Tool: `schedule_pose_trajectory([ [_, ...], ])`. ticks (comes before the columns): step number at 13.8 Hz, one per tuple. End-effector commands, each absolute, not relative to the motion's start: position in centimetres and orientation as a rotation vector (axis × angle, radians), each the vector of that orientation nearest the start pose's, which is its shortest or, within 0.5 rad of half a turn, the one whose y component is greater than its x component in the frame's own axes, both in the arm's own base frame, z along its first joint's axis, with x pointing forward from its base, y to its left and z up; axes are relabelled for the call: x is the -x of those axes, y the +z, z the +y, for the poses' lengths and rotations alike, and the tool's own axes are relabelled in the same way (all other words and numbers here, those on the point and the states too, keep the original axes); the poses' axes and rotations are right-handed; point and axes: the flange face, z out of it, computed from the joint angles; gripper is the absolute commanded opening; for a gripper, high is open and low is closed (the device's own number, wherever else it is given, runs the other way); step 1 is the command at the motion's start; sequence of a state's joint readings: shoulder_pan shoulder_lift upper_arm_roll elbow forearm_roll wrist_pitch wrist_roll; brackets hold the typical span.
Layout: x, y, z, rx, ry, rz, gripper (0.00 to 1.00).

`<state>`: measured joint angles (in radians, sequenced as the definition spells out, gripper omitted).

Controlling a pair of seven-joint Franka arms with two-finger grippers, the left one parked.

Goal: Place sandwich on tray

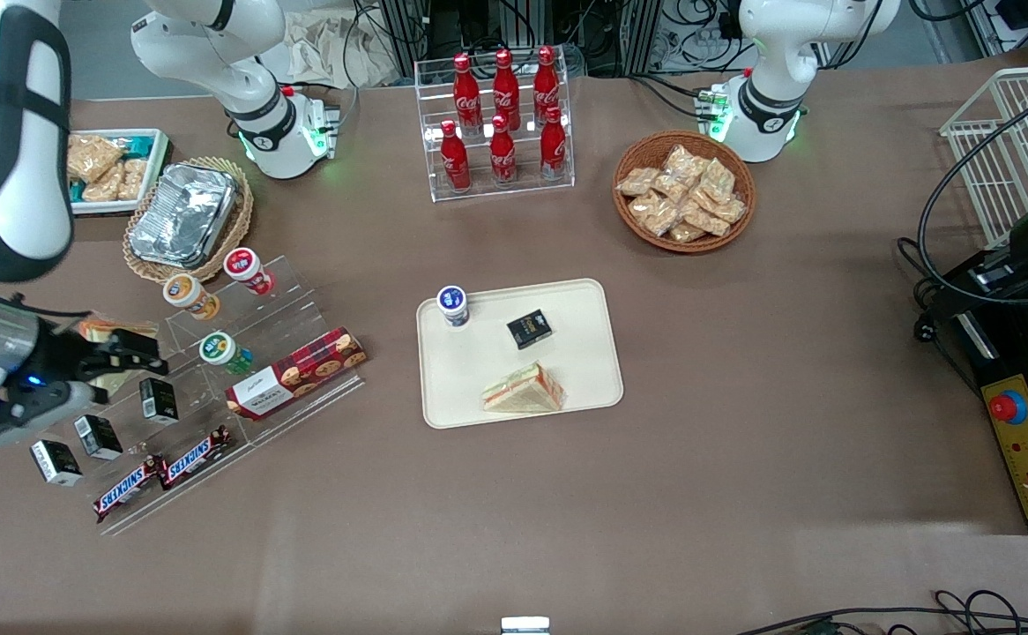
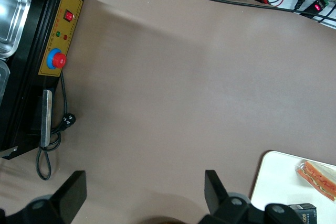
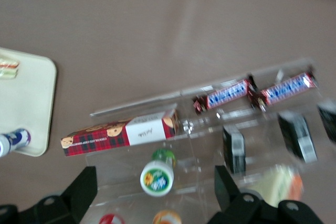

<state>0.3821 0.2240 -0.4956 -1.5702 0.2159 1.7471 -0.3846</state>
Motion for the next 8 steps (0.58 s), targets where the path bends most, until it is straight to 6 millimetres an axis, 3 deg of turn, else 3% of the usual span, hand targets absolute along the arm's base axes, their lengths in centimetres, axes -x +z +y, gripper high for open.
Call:
schedule_pose_trajectory([
  [1,-59.3,57.4,1.1,3.137,0.036,-0.137,0.99],
  [3,-57.4,60.0,2.0,3.216,0.017,0.047,0.99],
  [5,-57.4,60.1,1.4,3.212,0.014,0.141,0.99],
  [8,-57.2,60.8,0.5,3.199,-0.001,0.147,0.99],
])
